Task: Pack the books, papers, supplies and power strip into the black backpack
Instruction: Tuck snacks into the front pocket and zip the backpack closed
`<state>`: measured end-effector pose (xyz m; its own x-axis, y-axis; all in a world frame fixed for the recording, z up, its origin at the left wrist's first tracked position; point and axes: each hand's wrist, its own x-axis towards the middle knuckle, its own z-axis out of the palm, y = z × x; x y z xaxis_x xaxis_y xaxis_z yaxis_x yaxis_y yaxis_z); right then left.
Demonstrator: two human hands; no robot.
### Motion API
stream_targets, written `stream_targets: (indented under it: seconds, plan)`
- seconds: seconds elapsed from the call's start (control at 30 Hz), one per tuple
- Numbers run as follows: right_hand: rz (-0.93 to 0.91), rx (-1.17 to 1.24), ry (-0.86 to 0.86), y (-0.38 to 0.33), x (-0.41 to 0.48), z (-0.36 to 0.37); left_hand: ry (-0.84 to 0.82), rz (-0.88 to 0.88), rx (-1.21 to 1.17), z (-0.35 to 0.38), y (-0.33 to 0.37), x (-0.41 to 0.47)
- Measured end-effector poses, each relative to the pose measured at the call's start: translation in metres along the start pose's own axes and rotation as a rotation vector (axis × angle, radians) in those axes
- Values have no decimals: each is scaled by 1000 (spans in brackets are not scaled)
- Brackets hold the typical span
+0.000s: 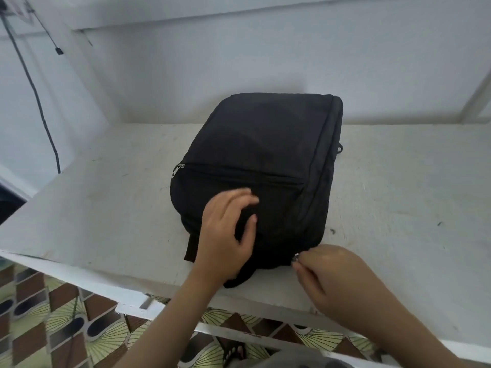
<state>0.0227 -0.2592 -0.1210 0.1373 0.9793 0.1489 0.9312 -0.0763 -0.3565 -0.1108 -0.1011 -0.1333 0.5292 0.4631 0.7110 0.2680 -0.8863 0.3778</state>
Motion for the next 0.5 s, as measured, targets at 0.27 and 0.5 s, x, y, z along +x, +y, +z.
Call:
stream_targets:
  seconds: [0.27, 0.5]
  plan:
    - [-94, 121, -44, 0, 7, -10, -104, 215, 78, 10, 28, -41]
    - [-144, 53, -11, 1, 13, -17, -60, 202, 166, 23, 28, -35]
